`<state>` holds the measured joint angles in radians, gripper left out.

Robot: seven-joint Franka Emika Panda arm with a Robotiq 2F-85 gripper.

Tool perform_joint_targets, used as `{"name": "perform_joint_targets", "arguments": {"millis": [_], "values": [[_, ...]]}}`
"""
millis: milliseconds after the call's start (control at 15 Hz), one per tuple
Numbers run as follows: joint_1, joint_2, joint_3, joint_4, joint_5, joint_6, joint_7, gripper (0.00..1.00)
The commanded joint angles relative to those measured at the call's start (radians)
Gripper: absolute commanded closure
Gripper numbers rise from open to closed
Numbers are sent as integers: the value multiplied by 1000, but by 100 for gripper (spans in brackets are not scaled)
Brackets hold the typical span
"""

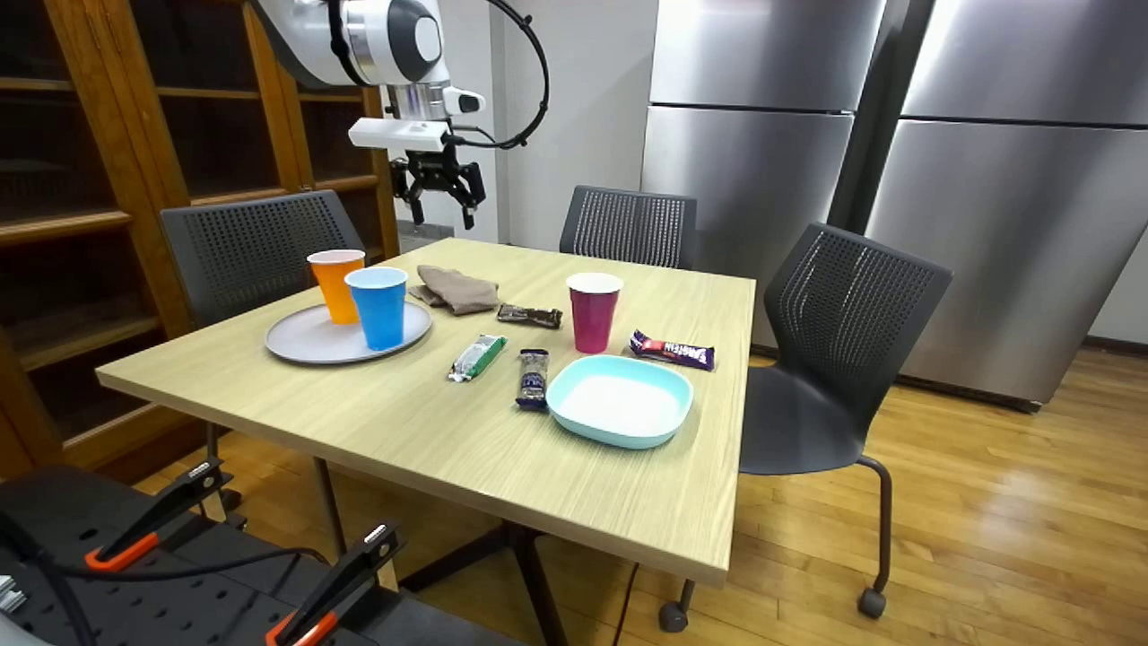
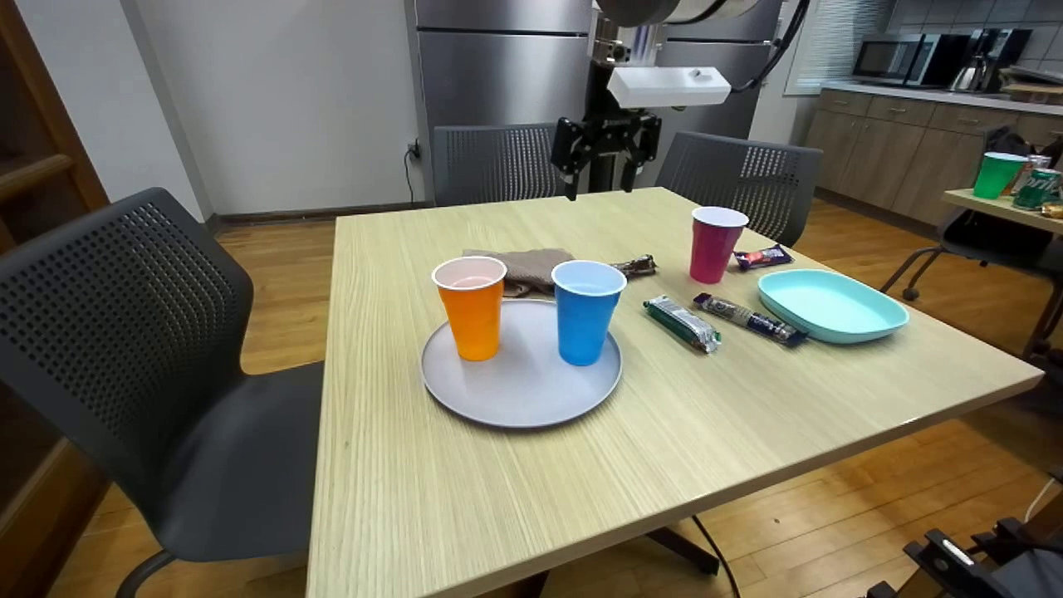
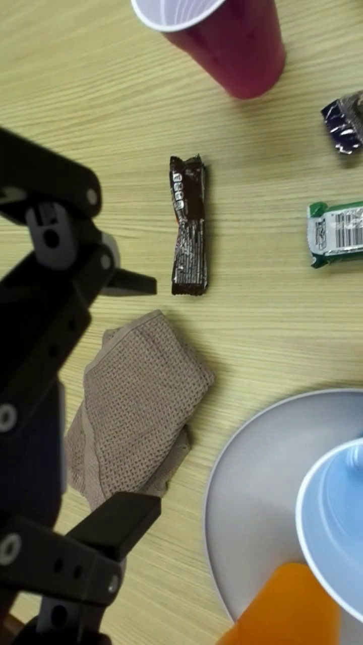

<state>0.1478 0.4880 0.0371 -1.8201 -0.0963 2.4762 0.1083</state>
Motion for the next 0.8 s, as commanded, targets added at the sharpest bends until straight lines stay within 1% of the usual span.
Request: {"name": "perform_joint_targets", "arguments": {"millis": [0, 267, 400, 733], "values": [[-42, -42, 0, -78, 40, 25, -17, 0], [-63, -14, -24, -102, 23, 34, -26, 0], [-79, -2, -22, -114, 40, 45, -34, 0], [-78, 52, -28, -130, 32, 79, -20, 0]]}}
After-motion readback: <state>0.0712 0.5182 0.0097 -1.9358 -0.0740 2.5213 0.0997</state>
